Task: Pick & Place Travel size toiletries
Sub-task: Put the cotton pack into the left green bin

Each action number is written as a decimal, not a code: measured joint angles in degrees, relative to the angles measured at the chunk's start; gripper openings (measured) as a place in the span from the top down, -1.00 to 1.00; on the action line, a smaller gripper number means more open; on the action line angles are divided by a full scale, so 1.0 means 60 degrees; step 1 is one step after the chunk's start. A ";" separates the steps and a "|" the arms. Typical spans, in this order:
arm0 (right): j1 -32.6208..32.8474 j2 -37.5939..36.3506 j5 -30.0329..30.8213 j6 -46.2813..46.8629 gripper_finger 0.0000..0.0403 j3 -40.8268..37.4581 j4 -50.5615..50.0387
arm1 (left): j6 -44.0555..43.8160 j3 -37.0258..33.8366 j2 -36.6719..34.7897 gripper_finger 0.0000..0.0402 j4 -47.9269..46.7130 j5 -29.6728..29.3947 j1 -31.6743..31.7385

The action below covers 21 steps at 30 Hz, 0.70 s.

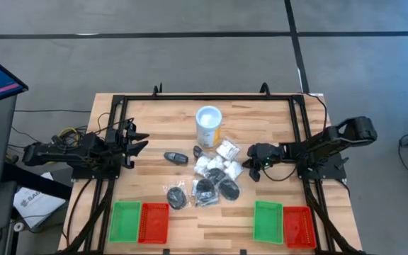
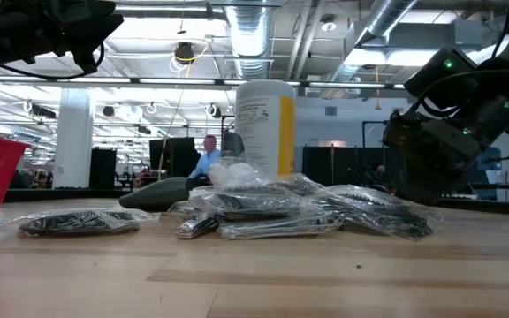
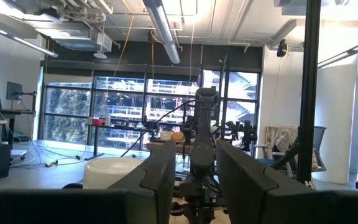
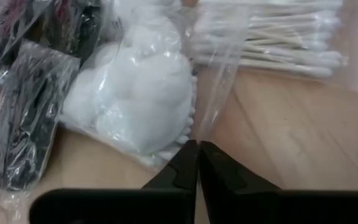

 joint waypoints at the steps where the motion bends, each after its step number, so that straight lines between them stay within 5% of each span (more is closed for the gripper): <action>1: 0.0009 0.0000 0.0000 -0.0012 0.97 0.0011 -0.0013 | 0.0000 -0.0002 -0.0002 0.46 0.0002 0.0000 0.0000; 21: -0.0009 -0.0032 0.0550 -0.1203 1.00 0.2034 -0.2449 | -0.0002 -0.0002 -0.0002 0.46 0.0005 0.0002 -0.0002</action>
